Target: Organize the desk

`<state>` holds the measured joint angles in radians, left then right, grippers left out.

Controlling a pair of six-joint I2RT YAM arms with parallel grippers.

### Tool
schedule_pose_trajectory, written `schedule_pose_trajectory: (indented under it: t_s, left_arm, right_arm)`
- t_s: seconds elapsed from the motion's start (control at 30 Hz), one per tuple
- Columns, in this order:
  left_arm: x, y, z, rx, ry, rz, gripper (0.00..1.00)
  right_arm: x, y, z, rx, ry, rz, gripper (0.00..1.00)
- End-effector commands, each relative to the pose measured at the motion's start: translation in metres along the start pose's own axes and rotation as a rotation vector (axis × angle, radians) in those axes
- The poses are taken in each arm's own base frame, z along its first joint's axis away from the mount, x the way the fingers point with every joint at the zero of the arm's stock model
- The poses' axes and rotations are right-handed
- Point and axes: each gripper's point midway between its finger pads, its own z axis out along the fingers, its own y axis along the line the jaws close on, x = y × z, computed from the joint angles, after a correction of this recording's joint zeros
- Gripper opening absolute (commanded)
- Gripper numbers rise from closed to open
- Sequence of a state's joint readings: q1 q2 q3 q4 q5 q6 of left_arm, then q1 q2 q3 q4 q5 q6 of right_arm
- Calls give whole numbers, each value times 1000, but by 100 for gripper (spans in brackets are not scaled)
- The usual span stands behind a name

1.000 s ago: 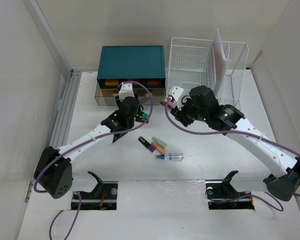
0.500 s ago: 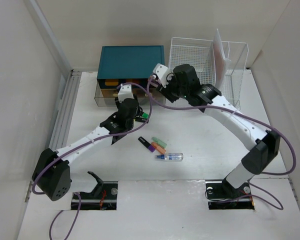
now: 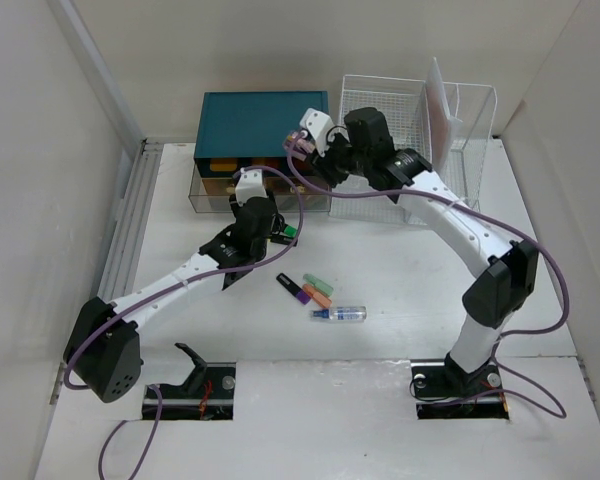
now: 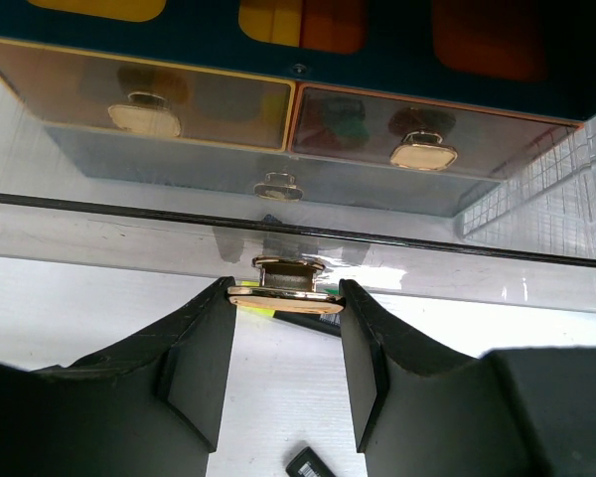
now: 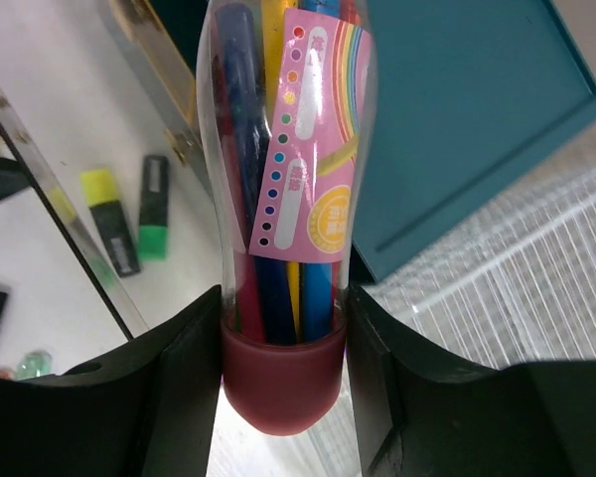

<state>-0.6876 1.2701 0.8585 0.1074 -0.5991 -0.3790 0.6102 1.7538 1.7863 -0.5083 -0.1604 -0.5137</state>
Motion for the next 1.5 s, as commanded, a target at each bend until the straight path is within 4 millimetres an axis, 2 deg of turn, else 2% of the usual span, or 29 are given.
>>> schedule_pose_trajectory:
  t_s: [0.0, 0.03, 0.13, 0.17, 0.23, 0.27, 0.37, 0.47, 0.5, 0.53, 0.57, 0.63, 0.8, 0.97, 1.03, 1.1, 1.13, 1.17, 1.2, 1.23, 1.27, 1.33, 1.37, 1.4, 1.43, 1.47]
  left_arm:
    - [-11, -5, -5, 27, -34, -60, 37]
    - [-11, -5, -5, 27, -34, -60, 37]
    - [-14, -9, -6, 39, -36, -65, 37]
    - [-14, -9, -6, 39, -36, -65, 37]
    - [-11, -9, -4, 35, -30, -60, 37]
    - [-11, -9, -4, 35, -30, -60, 37]
    - [-15, -10, -4, 38, -36, -56, 37]
    - [-15, -10, -4, 38, -36, -56, 37]
    - [-15, -10, -4, 38, -36, -56, 37]
    - [-15, -10, -4, 38, -36, -56, 37]
    - [-19, -11, -5, 42, -43, -61, 37]
    - [-19, -11, -5, 42, -43, -61, 37]
    - [-16, -12, -3, 38, -36, -56, 37]
    - [-18, -13, -2, 39, -38, -57, 37]
    - [-24, -15, 0, 32, -49, -52, 37]
    - [-21, -15, 5, 18, -42, -24, 37]
    - [-24, -18, 7, 20, -45, -27, 37]
    - [-25, -20, 9, 20, -45, -27, 37]
    - [-23, -21, 12, 17, -40, -10, 37]
    - [-23, -18, 16, 5, -42, -4, 37]
    - [-31, -24, 17, 20, -50, -13, 37]
    - [-32, -21, 28, 7, -46, -7, 37]
    - [-34, -23, 30, 9, -51, -1, 37]
    - [-39, -28, 33, 14, -63, -10, 37]
    - [-36, -26, 40, 1, -53, 8, 37]
    - [-36, -28, 43, 0, -52, 18, 37]
  right_arm:
    - [-45, 1, 3, -47, -148, -12, 0]
    - [-50, -2, 1, -41, -160, -15, 0]
    - [-43, 4, 12, -72, -148, -11, 0]
    - [-47, 3, 10, -67, -157, -13, 0]
    - [-39, 5, 19, -77, -137, -8, 0]
    - [-43, 5, 18, -81, -149, -10, 0]
    - [-37, 10, 25, -101, -139, 2, 6]
    - [-36, 16, 25, -138, -131, 7, 21]
    - [-32, 17, 28, -147, -115, 12, 30]
    - [-32, 24, 28, -160, -106, 11, 47]
    - [-32, 25, 30, -172, -103, 13, 53]
    - [-29, 26, 29, -177, -94, 16, 61]
    - [-41, 22, 17, -157, -132, 5, 71]
    - [-55, 13, 4, -110, -171, 2, 71]
    - [-70, -6, -16, -6, -210, 35, 71]
    - [-81, -26, -31, 116, -266, 82, 63]
    - [-94, -38, -53, 184, -307, 90, 60]
    - [-94, -52, -65, 271, -306, 101, 57]
    - [-95, -57, -73, 308, -320, 104, 55]
    - [-100, -67, -93, 354, -347, 119, 52]
    - [-101, -76, -104, 384, -353, 124, 51]
    - [-92, -73, -110, 380, -346, 134, 46]
    - [-93, -76, -124, 391, -361, 133, 44]
    - [-90, -73, -128, 373, -365, 129, 43]
    - [-75, -64, -121, 344, -331, 131, 41]
    - [-74, -58, -129, 329, -334, 114, 40]
